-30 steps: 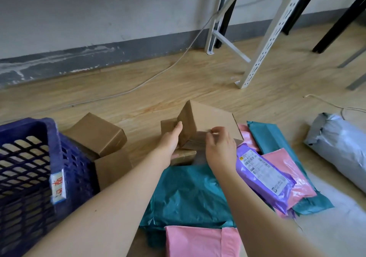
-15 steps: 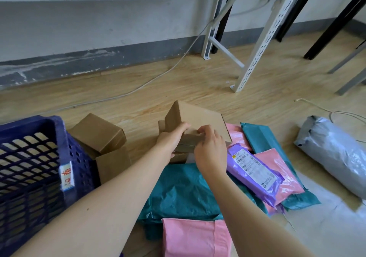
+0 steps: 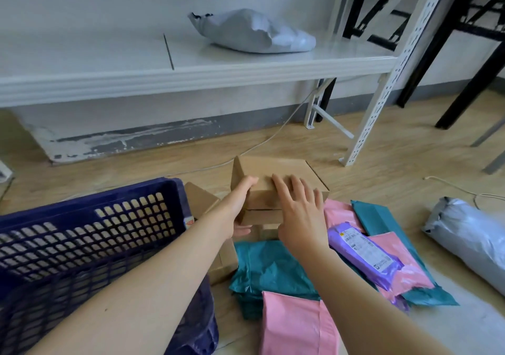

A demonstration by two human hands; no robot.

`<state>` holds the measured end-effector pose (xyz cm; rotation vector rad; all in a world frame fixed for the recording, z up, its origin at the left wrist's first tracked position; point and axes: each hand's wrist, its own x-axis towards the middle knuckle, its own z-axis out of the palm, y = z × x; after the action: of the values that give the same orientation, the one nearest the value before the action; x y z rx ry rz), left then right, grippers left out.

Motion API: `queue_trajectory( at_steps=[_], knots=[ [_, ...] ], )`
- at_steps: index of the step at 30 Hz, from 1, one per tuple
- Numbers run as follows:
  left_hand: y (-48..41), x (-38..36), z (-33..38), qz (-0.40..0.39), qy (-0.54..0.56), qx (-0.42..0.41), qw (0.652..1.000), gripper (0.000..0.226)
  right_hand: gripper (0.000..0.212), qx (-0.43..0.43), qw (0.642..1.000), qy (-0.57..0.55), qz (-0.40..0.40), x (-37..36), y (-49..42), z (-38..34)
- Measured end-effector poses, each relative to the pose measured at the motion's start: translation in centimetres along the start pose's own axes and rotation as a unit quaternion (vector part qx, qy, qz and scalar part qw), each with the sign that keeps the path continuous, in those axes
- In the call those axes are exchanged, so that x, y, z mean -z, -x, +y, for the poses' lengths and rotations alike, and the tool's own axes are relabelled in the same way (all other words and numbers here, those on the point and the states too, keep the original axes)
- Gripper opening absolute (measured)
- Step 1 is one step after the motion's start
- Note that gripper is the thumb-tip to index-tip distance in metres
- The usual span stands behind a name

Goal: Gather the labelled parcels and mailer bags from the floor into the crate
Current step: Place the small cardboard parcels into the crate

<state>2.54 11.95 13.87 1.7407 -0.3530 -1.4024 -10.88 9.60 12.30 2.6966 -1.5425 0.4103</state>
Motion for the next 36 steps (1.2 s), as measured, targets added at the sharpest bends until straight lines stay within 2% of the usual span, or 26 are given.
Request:
queue_trajectory(
  at_steps=[2,5,7,9,12,15,17,19,22,24,25,26,29,33,36],
  knots=[
    [1.8,1.2,0.0,0.003,0.019,0.001,1.000,0.067,0.103,0.021,0.999,0.026,0.021,0.9,0.3,-0.9],
    [5.0,3.5,0.3,0.002,0.027,-0.010,1.000,0.070,0.103,0.039,0.998,0.035,0.022,3.3,1.2,-2.7],
    [6.8,5.2,0.3,0.007,0.030,-0.017,0.999,0.062,0.100,0.029,0.999,0.023,0.019,4.8,2.0,-4.1],
    [8.9,7.4,0.4,0.008,0.037,-0.026,0.999,0.052,0.096,0.008,1.000,0.002,0.011,6.2,3.2,-5.9],
    [11.0,10.6,-0.2,0.020,0.035,-0.045,0.998,0.049,0.088,-0.032,0.998,-0.049,0.001,7.1,4.7,-8.5],
    [12.3,13.1,-1.0,0.034,0.044,-0.064,0.996,0.046,0.084,-0.115,0.984,-0.139,-0.006,7.2,4.8,-11.0],
    [12.9,14.6,-1.2,0.040,0.057,-0.069,0.995,0.044,0.081,-0.183,0.948,-0.259,-0.013,7.6,4.7,-12.8],
    [13.2,15.7,-1.1,0.045,0.065,-0.072,0.994,0.043,0.073,-0.238,0.887,-0.397,0.000,8.3,4.4,-14.2],
    [13.3,17.7,-0.9,0.064,0.071,-0.074,0.993,0.048,0.064,-0.302,0.749,-0.589,0.006,8.7,3.3,-15.7],
    [13.2,19.6,-1.2,0.080,0.090,-0.063,0.991,0.054,0.056,-0.362,0.655,-0.664,-0.005,8.1,2.4,-16.6],
    [13.2,20.6,-1.4,0.082,0.103,-0.054,0.990,0.055,0.051,-0.376,0.626,-0.683,-0.017,7.6,2.2,-17.2],
    [13.2,21.6,-1.7,0.079,0.117,-0.042,0.989,0.055,0.051,-0.377,0.615,-0.691,-0.038,7.0,2.1,-17.6],
    [13.2,24.0,-2.4,0.050,0.108,-0.006,0.993,0.054,0.071,-0.368,0.607,-0.694,-0.123,5.7,2.2,-18.7],
    [13.2,26.9,-3.5,0.039,0.092,0.016,0.995,0.055,0.059,-0.336,0.601,-0.691,-0.220,5.3,1.8,-19.8],
    [13.1,28.5,-4.0,0.065,0.108,0.013,0.992,0.059,0.059,-0.313,0.601,-0.680,-0.280,4.7,1.6,-20.7]
  ],
)
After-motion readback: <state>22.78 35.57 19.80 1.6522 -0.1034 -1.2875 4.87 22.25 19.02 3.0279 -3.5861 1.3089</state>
